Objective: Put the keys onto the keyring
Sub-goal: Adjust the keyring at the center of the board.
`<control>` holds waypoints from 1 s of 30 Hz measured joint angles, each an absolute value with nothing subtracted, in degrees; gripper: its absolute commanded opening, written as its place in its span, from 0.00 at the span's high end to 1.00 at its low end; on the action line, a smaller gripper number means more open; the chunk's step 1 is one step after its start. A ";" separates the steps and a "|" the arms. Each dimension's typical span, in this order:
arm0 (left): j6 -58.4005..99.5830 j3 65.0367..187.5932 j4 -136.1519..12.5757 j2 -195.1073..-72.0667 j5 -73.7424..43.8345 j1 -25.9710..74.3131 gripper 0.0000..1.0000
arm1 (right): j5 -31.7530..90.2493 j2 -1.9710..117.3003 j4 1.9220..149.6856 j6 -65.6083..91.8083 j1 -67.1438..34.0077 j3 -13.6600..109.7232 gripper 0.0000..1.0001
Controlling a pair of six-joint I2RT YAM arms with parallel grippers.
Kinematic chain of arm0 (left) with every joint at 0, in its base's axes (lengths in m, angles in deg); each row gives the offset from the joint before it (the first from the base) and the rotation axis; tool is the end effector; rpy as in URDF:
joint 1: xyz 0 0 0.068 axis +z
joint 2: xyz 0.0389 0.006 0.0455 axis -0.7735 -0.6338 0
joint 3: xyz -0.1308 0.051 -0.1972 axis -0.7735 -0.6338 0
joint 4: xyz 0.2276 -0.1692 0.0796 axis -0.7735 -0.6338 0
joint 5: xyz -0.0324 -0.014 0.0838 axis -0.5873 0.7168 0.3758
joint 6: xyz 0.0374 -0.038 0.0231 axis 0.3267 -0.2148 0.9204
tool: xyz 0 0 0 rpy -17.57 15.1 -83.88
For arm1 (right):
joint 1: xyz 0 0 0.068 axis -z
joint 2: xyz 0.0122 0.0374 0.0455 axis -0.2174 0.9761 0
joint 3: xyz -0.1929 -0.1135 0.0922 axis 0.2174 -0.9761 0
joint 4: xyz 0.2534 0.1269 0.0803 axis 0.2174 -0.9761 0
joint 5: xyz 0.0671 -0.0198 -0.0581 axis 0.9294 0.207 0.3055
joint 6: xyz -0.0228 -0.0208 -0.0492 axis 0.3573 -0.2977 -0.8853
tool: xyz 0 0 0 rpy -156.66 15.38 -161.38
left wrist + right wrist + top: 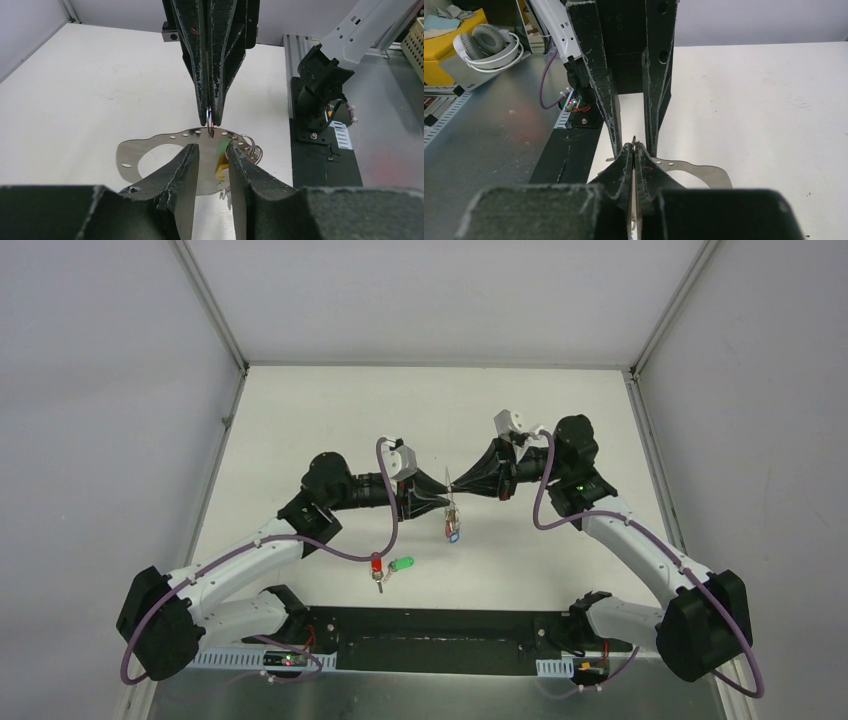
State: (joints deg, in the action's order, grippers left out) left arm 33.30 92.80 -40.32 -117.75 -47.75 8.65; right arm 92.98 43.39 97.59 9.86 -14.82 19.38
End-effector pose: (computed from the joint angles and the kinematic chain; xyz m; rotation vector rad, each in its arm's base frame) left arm 0.1977 -0.2150 0.2746 1.1211 1.2025 -1.0972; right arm 0.2481 0.1727 0.2904 -1.2984 1.1593 1.3536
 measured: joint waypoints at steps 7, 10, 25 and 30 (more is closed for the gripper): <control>33.56 93.48 -40.32 -118.84 -47.58 8.10 0.68 | 92.96 43.39 97.61 9.88 -14.82 19.38 1.00; 33.78 93.94 -40.30 -118.84 -47.42 7.84 0.70 | 92.96 43.39 97.61 9.92 -14.82 19.38 1.00; 34.24 94.44 -40.32 -118.82 -45.67 7.84 0.64 | 92.96 43.39 97.63 10.80 -14.82 19.36 1.00; 34.08 95.16 -40.32 -118.82 -43.97 7.54 0.72 | 92.87 43.39 97.87 10.91 -14.82 19.36 1.00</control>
State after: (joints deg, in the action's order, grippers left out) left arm 34.08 95.16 -40.32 -118.82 -43.97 7.54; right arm 92.87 43.39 97.87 10.91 -14.82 19.36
